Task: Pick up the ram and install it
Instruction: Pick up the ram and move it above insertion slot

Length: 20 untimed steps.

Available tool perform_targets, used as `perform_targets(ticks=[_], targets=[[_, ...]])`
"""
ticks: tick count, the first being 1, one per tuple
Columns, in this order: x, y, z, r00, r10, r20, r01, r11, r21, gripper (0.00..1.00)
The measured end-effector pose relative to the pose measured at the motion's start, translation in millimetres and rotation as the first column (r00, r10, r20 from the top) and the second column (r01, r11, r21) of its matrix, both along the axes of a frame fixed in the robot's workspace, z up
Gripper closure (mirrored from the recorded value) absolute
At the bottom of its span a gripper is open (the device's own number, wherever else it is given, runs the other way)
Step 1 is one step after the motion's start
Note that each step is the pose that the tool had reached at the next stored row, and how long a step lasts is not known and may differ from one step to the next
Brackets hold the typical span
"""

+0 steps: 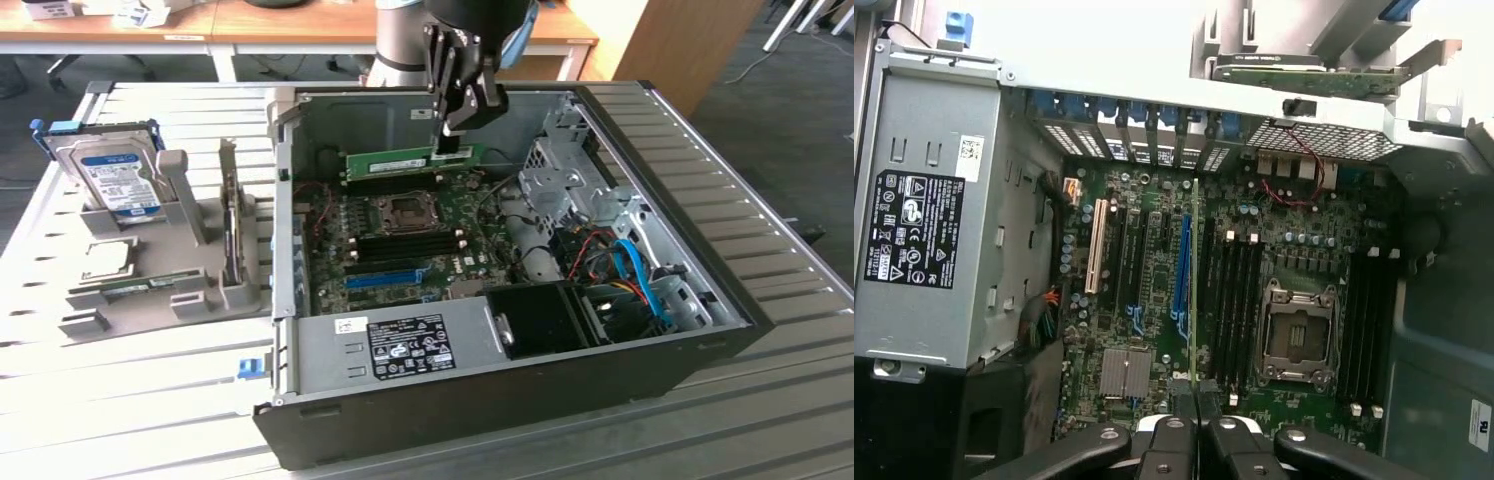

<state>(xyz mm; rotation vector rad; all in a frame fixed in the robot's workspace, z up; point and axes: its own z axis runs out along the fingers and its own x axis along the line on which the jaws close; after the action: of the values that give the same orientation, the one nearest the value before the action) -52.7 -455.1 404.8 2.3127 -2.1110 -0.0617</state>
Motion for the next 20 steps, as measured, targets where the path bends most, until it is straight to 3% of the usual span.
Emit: perform_targets(ticks=[8,20], targets=[[4.2,0.0,-0.2,0.9998,-0.019,-0.0080,0.019,0.9998,0.0000,0.88],[4.6,0.0,-4.0,0.9997,-0.021,-0.0097,0.021,0.9998,-0.0009,0.88]])
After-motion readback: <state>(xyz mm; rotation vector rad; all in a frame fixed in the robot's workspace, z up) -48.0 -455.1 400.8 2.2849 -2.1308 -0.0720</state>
